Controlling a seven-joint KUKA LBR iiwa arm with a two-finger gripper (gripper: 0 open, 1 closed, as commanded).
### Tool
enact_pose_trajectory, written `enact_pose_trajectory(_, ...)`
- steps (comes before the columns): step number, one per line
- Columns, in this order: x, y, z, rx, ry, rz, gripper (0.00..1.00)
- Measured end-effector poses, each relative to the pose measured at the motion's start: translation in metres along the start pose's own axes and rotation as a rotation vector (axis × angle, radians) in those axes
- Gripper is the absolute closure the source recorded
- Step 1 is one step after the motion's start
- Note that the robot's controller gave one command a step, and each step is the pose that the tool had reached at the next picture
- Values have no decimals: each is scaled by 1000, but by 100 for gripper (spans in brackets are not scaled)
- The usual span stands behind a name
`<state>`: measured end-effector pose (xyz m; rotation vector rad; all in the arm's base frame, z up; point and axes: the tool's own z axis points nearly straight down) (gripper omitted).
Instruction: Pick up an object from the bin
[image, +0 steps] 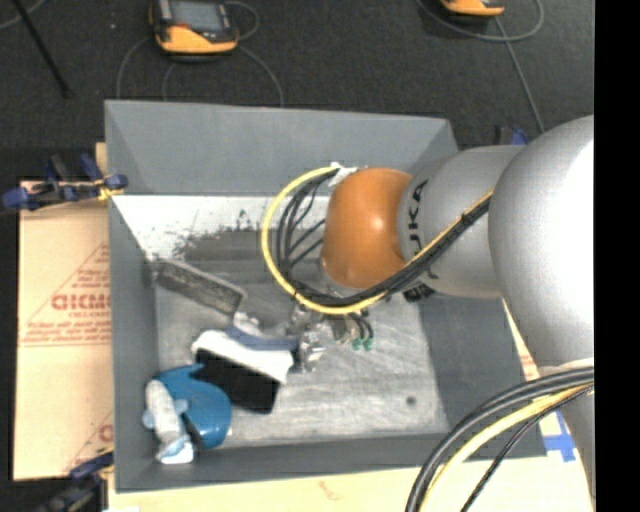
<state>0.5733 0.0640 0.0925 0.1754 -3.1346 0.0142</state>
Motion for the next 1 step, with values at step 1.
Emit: enact_pose_trajectory(1,0,-1,-12,-1,-1,0,100)
